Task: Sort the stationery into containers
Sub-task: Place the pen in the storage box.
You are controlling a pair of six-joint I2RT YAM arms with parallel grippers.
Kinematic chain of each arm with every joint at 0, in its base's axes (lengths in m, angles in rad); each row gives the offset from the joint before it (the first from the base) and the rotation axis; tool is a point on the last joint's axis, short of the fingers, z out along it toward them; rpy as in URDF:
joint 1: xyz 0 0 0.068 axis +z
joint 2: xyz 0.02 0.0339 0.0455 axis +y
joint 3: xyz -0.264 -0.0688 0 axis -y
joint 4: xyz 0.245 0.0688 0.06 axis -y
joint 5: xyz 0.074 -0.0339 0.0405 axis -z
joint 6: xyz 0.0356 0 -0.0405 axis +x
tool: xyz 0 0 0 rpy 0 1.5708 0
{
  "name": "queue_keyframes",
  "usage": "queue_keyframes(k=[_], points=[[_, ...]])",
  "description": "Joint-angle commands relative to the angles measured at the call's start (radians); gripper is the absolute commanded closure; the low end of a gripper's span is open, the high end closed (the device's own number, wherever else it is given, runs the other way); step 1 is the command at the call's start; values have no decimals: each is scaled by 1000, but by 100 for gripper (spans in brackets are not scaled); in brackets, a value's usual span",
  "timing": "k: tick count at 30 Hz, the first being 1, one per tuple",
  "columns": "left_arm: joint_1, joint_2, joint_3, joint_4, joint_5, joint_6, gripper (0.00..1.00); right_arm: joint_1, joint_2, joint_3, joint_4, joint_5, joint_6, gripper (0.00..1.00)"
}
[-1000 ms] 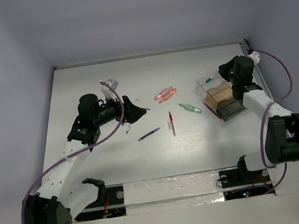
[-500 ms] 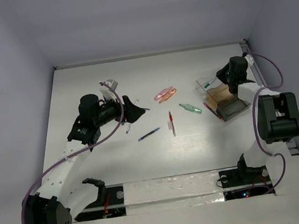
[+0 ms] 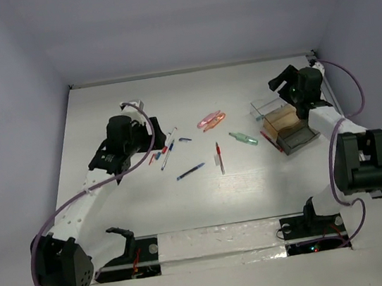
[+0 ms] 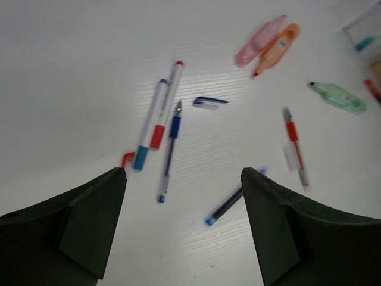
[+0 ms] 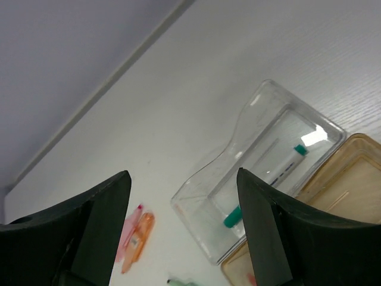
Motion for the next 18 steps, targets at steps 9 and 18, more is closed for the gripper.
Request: queue_keyframes(k=[9,18], points=[[-2,235,63,-122,-277,41,47,160,-383,-206,31,-230,-34,64],[-2,378,193,-105,-176,37,65,240,-478,-294,-9,-307,-101,87]])
